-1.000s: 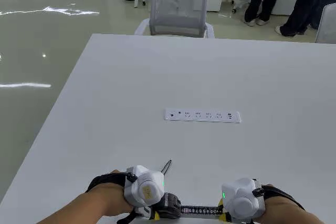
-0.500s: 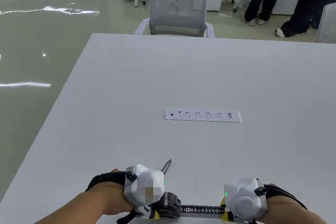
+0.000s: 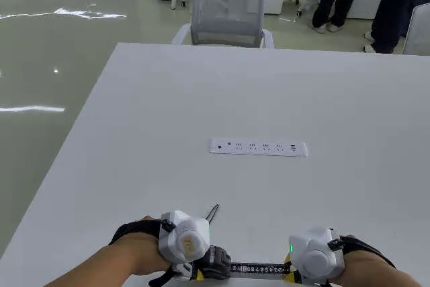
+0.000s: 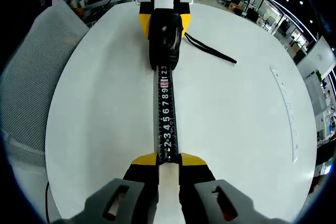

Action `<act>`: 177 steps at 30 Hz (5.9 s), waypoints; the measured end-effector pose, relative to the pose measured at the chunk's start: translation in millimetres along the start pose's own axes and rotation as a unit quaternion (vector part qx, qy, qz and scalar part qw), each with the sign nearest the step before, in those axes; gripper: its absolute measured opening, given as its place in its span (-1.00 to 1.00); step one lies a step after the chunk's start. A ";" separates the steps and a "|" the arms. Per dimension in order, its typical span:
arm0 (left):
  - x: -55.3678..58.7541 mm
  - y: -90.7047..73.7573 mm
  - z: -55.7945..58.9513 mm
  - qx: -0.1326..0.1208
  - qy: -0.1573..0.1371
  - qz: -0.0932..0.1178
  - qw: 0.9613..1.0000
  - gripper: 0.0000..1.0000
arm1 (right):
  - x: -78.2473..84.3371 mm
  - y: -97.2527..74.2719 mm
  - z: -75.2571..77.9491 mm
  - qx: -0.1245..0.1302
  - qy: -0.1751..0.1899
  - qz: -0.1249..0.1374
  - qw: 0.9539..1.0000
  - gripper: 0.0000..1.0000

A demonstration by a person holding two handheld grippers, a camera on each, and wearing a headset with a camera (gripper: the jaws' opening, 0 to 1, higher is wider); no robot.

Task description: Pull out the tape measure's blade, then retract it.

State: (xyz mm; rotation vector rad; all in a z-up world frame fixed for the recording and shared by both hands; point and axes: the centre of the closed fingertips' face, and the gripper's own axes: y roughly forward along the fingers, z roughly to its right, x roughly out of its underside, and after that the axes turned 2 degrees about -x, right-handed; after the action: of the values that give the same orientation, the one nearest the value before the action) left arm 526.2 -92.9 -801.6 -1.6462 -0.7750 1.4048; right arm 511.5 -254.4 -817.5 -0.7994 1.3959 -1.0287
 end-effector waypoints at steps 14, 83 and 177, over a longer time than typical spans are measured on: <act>-0.3 -0.6 0.0 -0.002 0.001 -0.001 1.000 -0.44 | -0.5 -0.3 -0.1 0.000 0.001 0.001 1.000 -0.77; -1.2 -0.9 0.7 0.000 0.007 0.013 1.000 -0.45 | 21.1 -10.1 1.7 0.003 0.009 -0.009 1.000 -0.77; -3.9 -2.1 1.9 0.003 -0.008 0.018 1.000 -0.42 | 71.6 -31.1 6.8 0.010 0.025 -0.038 0.999 -0.76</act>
State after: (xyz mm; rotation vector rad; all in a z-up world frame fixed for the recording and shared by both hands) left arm 523.8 -94.9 -798.0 -1.6544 -0.7519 1.4458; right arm 508.1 -332.7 -816.5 -0.8219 1.4040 -1.1262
